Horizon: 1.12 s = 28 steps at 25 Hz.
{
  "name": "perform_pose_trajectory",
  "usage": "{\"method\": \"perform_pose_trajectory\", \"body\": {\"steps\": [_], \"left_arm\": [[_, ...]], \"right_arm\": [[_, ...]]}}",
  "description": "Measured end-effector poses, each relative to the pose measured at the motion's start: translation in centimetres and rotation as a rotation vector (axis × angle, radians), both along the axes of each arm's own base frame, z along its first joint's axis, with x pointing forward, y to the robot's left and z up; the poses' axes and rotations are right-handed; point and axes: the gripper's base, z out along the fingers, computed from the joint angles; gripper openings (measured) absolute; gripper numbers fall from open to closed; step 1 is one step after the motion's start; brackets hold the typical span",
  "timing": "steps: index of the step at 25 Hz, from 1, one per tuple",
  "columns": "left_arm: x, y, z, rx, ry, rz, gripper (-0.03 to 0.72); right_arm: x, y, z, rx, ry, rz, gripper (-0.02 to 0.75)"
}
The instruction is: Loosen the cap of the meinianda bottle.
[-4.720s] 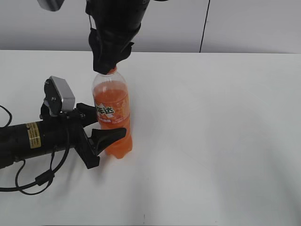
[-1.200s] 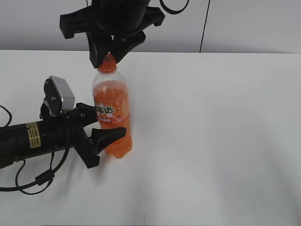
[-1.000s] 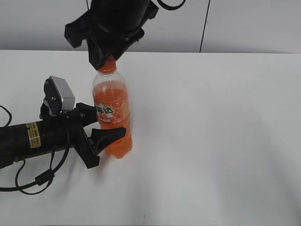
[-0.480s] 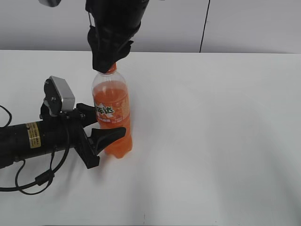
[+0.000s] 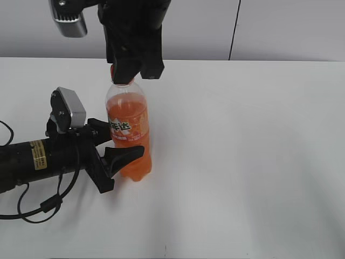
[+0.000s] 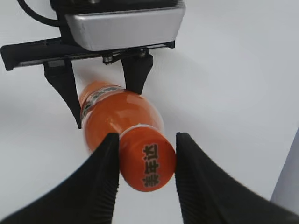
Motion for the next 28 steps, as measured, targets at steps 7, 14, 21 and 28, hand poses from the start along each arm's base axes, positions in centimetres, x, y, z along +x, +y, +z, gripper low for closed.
{"method": "perform_pose_trajectory", "body": {"steps": [7, 14, 21, 28], "left_arm": [[0.0, 0.0, 0.0, 0.000, 0.000, 0.000, 0.405], [0.0, 0.0, 0.0, 0.001, 0.000, 0.000, 0.405], [0.0, 0.0, 0.0, 0.000, 0.001, 0.000, 0.405], [0.0, 0.0, 0.0, 0.000, 0.001, 0.000, 0.405]], "right_arm": [[0.0, 0.0, 0.0, -0.014, -0.032, 0.073, 0.272], [0.0, 0.0, 0.1, -0.009, -0.025, 0.053, 0.282], [0.0, -0.2, 0.3, -0.001, -0.013, -0.018, 0.447], [-1.4, -0.4, 2.8, 0.121, 0.060, -0.080, 0.460]]}}
